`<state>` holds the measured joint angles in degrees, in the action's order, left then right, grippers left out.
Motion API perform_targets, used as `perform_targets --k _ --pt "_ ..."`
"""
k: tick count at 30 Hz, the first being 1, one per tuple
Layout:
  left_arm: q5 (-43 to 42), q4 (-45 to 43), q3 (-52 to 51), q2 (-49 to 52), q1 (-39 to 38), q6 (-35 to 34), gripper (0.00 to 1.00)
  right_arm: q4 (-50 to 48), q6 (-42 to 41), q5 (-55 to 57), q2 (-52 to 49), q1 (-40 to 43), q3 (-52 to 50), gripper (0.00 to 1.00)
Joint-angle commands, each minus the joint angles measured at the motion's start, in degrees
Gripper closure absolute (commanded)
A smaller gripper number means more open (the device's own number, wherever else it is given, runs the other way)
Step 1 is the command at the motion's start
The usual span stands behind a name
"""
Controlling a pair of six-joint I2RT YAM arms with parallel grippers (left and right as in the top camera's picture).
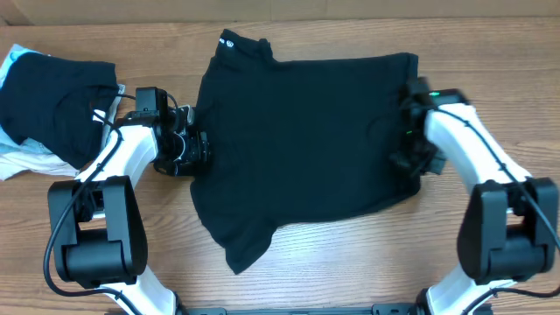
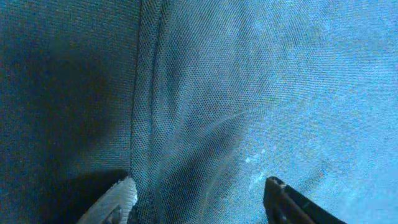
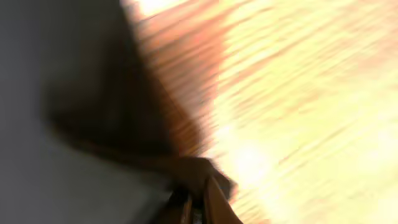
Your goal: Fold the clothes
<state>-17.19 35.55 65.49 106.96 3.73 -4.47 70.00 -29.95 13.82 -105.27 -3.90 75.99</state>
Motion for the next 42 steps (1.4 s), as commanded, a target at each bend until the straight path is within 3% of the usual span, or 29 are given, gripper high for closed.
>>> perform_targets --k 1,10,15,17,20,23,27,31,33,36,39,42 --pt "-0.24 -0.11 -0.52 0.72 0.0 0.66 0.29 2.75 -2.05 1.14 0.57 7.19 0.98 0.96" --pt "-0.22 -0.39 -0.52 0.72 0.0 0.66 0.28 13.81 -1.77 1.18 0.55 17.44 0.96 0.92" --pt "-0.24 -0.68 -0.5 0.72 0.0 0.66 0.28 14.03 -1.57 1.62 0.55 17.59 0.96 0.59" --pt "-0.26 -0.61 -0.5 0.72 0.0 0.66 0.27 13.92 -1.55 1.62 0.57 17.59 0.96 0.37" --pt "-0.52 0.74 0.2 0.57 0.0 0.66 0.25 13.33 -1.53 1.57 0.55 17.59 0.96 0.25" --pt "-1.25 4.15 2.03 -0.24 0.0 0.66 0.26 11.52 0.74 -0.42 0.55 17.57 0.96 0.23" --pt "-0.33 10.97 4.94 -2.19 0.0 0.68 0.24 7.89 9.97 -13.84 0.55 17.57 0.96 0.23" --pt "-2.29 16.26 5.03 -3.15 -0.22 1.05 0.25 5.86 15.3 -24.96 0.59 17.57 0.96 0.3" --pt "-4.39 19.3 4.96 -3.15 -1.07 2.71 0.28 5.73 15.45 -27.04 0.76 17.57 0.96 0.31" --pt "-0.72 22.97 4.96 -3.15 -3.13 3.08 0.29 6.67 15.43 -28.09 2.01 17.59 0.96 0.3" --pt "6.47 24.9 4.96 -3.15 -4.39 -1.14 0.26 7.06 15.41 -27.85 4.22 17.73 0.96 0.28" --pt "6.62 27.47 4.96 -3.15 -4.42 -1.55 0.27 6.95 15.17 -26.45 5.75 18.71 0.96 0.23"
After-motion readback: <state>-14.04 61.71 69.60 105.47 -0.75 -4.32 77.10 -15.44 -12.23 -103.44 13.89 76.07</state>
